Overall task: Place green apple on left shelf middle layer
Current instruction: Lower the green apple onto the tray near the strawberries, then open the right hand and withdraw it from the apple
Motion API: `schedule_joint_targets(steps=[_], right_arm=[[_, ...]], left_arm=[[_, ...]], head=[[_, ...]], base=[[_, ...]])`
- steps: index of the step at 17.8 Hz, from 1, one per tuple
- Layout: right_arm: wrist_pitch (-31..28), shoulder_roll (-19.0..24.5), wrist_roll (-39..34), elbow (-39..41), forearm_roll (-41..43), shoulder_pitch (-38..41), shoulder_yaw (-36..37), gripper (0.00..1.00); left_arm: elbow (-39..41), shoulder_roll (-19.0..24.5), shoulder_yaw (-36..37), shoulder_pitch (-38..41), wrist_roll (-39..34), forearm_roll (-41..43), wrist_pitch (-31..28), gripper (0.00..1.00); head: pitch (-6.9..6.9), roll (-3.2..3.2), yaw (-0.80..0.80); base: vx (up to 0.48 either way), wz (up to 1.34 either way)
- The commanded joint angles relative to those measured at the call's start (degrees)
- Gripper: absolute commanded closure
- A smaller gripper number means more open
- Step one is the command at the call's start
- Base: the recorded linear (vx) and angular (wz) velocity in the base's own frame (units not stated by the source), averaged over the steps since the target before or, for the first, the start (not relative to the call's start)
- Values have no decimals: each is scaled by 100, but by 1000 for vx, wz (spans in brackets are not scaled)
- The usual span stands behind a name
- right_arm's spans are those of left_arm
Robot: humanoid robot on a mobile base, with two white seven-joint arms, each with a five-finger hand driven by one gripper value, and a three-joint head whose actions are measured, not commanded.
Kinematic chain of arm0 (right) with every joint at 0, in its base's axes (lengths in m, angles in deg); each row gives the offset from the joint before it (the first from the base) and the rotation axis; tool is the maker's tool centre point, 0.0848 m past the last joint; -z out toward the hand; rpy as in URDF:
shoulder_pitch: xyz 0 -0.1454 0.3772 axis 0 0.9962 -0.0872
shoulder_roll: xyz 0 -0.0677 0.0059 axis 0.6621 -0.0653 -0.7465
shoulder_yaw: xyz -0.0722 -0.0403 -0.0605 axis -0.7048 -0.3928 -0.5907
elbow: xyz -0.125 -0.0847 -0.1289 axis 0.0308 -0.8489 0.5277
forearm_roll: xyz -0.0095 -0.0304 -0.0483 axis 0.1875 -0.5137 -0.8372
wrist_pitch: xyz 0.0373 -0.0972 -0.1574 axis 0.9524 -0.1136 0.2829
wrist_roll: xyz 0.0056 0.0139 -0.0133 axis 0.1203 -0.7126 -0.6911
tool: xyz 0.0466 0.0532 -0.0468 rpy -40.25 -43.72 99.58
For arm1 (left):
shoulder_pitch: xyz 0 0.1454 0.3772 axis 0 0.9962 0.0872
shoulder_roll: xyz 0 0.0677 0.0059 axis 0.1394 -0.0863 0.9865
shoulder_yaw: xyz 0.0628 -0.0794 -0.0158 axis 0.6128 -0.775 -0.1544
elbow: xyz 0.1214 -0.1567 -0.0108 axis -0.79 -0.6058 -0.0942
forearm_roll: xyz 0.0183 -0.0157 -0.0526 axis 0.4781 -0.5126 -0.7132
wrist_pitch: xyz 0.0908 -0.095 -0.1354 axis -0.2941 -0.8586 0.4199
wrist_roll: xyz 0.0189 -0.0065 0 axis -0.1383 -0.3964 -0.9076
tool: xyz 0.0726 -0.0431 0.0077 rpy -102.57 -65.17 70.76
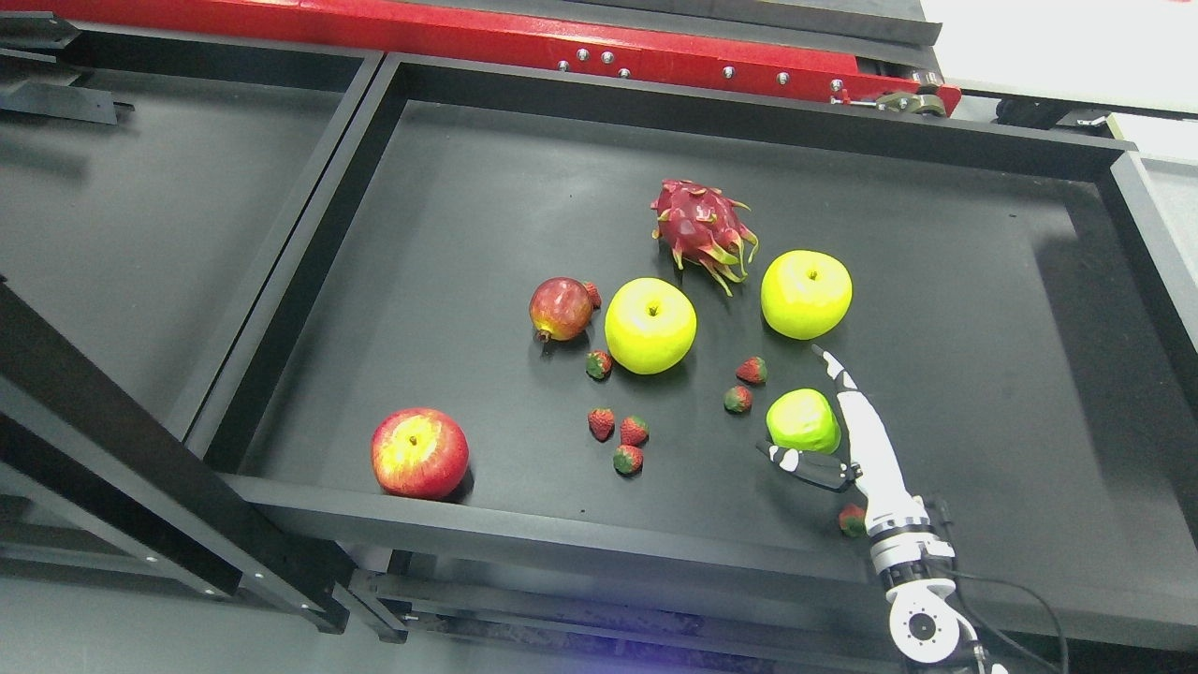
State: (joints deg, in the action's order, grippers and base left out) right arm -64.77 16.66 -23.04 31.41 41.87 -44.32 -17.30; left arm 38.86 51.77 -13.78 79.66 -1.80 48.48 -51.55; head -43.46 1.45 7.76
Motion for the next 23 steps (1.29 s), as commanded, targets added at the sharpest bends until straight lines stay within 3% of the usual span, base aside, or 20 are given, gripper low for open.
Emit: schedule_joint_targets(steps=[1,2,4,7,10,23], right_arm=[[552,221,241,-146,375,61,165,0],[877,221,242,-146,490,183,148,0],[977,221,250,-93,762,290,139,0],[933,221,285,108,2209,483,139,0],[898,221,837,354,3512,781,104,0],[898,221,761,926,3726,1301,-511,0]], left_arm=[[0,100,0,-5,0,0,-3,0],[0,100,0,4,0,0,6,0],[0,100,0,-5,0,0,-3,0],[0,100,0,-5,0,0,-3,0],[0,100,0,4,0,0,-2,0],[0,100,0,4,0,0,6,0]], head=[[0,0,0],[0,0,0],[0,0,0],[0,0,0],[0,0,0],[0,0,0]], base=[[0,0],[0,0],[0,0],[0,0],[0,0],[0,0]])
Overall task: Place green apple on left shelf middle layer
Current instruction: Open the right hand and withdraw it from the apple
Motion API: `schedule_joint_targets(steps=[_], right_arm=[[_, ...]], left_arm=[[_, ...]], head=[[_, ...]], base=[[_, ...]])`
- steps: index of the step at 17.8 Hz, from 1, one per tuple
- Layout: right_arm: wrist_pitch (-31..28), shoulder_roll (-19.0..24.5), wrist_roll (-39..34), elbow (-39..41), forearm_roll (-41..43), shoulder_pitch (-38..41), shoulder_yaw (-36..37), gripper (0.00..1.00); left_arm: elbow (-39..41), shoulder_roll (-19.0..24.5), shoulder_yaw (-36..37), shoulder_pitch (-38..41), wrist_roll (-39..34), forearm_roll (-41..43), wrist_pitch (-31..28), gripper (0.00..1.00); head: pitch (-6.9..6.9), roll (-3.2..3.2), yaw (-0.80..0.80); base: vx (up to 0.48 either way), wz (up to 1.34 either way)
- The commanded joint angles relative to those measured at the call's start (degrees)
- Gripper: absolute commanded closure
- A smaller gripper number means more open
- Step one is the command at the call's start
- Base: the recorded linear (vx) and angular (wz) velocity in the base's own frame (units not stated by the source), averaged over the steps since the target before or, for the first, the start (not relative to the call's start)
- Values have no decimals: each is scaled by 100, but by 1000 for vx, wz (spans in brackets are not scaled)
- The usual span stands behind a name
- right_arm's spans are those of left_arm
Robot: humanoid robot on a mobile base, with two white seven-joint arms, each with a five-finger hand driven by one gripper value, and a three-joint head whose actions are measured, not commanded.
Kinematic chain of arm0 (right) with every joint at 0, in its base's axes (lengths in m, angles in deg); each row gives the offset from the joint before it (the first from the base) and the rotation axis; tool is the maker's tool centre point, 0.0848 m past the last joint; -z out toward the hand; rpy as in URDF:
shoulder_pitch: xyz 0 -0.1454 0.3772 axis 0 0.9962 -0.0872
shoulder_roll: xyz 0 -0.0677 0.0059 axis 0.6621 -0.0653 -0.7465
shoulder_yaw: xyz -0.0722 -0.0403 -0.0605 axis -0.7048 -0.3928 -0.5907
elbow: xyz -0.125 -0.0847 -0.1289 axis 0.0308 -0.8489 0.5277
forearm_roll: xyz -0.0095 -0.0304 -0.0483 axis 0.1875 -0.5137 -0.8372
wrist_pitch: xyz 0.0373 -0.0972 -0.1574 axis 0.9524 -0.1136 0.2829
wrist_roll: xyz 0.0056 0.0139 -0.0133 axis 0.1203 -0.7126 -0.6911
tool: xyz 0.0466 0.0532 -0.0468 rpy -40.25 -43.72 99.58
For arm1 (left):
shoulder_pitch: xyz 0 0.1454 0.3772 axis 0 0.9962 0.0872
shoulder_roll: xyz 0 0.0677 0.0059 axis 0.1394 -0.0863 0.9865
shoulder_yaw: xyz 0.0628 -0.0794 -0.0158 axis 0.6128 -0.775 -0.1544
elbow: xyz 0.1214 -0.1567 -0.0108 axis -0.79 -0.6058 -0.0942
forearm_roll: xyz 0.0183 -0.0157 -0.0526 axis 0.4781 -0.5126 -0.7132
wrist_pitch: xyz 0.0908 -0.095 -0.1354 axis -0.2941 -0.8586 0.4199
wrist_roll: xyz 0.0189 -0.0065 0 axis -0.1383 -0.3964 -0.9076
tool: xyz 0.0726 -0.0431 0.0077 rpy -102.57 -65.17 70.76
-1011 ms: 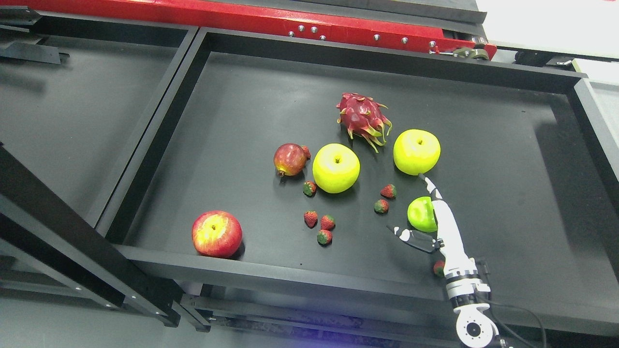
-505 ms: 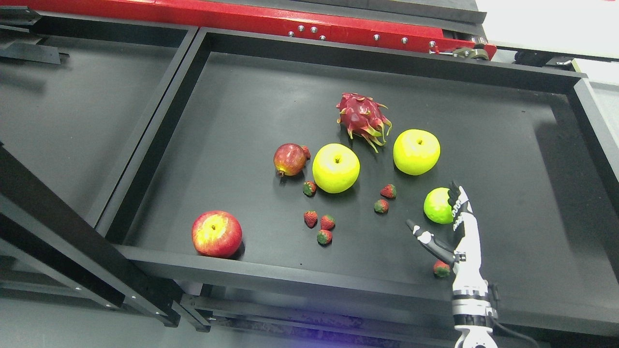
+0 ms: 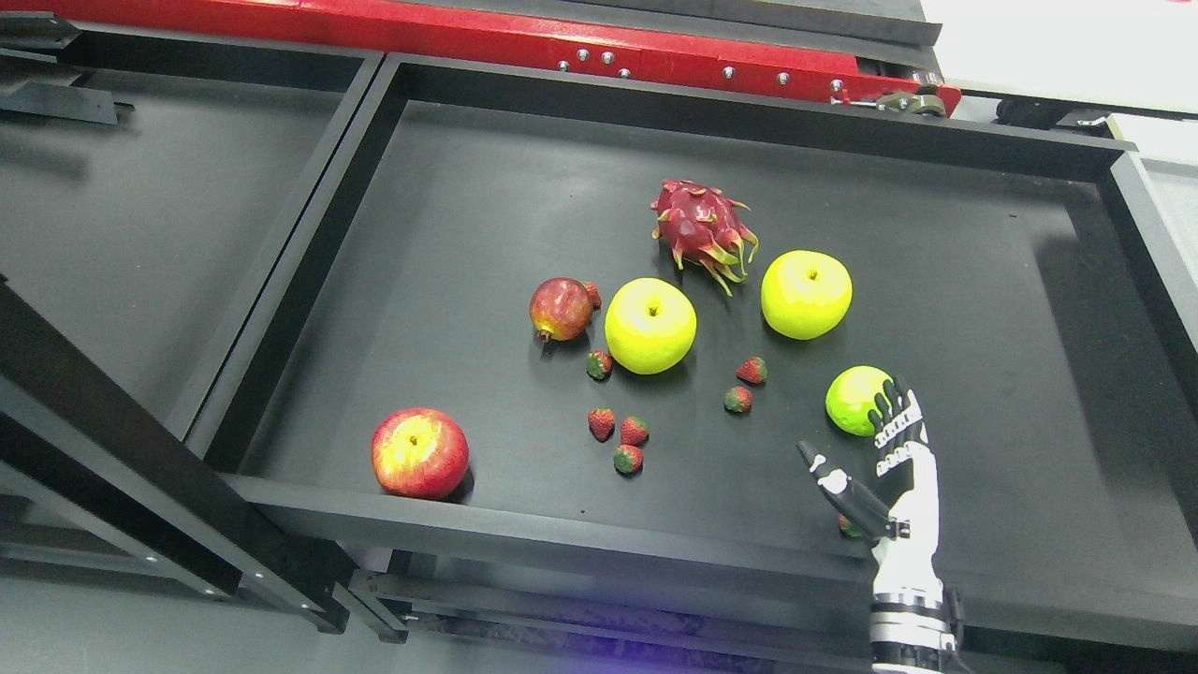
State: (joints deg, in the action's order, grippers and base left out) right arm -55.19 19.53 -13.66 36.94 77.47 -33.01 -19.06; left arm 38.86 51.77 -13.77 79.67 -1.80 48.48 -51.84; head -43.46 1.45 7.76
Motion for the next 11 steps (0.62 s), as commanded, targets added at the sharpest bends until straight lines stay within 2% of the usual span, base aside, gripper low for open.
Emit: schedule_joint_targets(steps=[1,11], right_arm=[[-86,-66,-239,373,166,144,-318,0],[-271,-66,-196,391,166,135,-283,0]], left_arm=[[0,100,0,3,0,0,36,0],[0,100,0,-6,0,0,27,0]], head=[[0,0,0],[0,0,0]], base=[[0,0],[0,0]])
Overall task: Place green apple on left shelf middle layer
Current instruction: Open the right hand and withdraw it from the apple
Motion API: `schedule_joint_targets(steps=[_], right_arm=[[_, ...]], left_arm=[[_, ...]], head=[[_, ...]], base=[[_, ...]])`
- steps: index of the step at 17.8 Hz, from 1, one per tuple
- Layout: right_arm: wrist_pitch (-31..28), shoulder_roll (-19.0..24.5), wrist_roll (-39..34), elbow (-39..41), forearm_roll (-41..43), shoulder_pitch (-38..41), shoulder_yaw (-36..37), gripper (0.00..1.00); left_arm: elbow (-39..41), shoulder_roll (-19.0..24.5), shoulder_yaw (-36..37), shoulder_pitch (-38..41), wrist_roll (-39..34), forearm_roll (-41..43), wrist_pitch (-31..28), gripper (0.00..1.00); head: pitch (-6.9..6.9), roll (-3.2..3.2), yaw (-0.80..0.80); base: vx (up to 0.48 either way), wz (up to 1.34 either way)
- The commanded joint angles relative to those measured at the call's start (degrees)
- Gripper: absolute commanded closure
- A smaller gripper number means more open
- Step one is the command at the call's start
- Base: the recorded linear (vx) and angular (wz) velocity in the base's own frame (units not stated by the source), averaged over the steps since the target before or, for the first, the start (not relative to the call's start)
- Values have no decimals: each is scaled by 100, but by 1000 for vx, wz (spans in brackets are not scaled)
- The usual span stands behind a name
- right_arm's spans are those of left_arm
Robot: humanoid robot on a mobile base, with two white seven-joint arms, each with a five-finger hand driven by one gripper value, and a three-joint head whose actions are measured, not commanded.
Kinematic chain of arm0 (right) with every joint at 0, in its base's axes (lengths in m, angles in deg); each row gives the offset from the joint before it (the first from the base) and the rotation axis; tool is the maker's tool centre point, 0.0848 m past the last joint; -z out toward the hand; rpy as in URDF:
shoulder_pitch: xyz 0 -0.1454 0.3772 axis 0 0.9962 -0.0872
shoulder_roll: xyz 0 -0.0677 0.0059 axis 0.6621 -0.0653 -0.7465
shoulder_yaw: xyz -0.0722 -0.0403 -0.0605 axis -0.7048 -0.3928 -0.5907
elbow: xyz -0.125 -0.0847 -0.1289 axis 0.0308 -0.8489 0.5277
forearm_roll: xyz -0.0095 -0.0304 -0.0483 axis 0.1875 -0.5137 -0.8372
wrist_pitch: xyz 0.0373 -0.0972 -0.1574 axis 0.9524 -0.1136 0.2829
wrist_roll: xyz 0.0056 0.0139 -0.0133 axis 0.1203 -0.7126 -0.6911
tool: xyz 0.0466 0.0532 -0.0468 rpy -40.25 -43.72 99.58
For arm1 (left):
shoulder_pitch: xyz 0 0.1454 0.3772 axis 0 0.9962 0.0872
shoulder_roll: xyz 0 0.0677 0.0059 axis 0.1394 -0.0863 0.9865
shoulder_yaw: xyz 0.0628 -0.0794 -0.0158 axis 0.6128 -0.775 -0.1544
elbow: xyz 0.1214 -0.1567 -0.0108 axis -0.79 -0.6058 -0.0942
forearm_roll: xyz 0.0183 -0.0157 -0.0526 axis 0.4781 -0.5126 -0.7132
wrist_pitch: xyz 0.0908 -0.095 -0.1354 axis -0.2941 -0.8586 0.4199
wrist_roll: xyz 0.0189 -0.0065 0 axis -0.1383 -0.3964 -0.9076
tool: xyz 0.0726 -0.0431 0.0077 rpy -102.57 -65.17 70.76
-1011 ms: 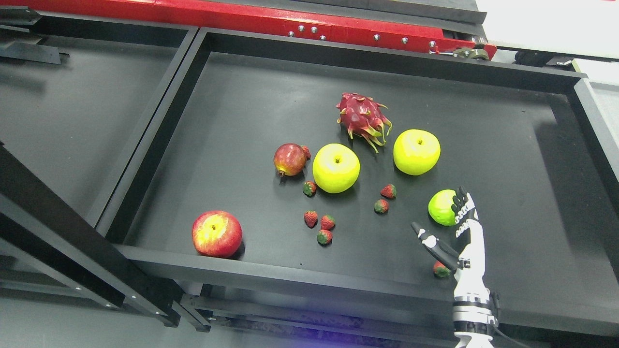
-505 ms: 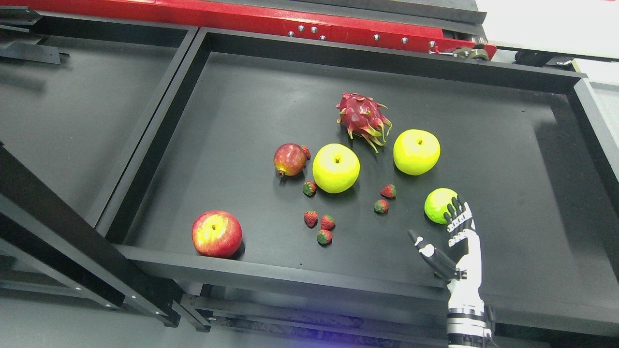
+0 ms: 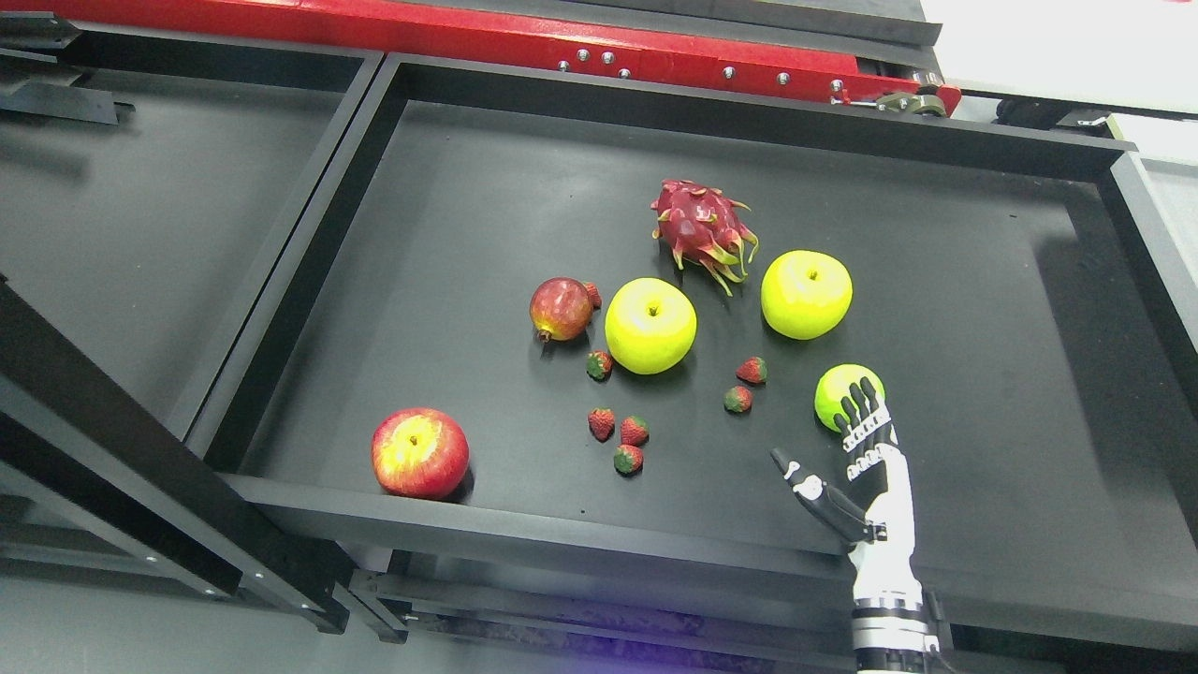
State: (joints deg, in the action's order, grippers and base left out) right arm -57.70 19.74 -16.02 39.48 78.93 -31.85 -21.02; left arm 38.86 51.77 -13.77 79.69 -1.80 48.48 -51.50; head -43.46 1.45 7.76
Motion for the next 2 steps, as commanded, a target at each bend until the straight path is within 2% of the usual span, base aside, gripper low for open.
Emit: schedule_joint_targets(steps=[1,2], right_arm=[[-19,-87,49,137,20,28,-87,0],[-19,-87,49,137,20,28,-87,0]], left_arm=[[0,100,0,-8,0,0,-7,0],[0,100,0,1,0,0,-7,0]], head=[[0,0,0],[0,0,0]], base=[[0,0],[0,0]])
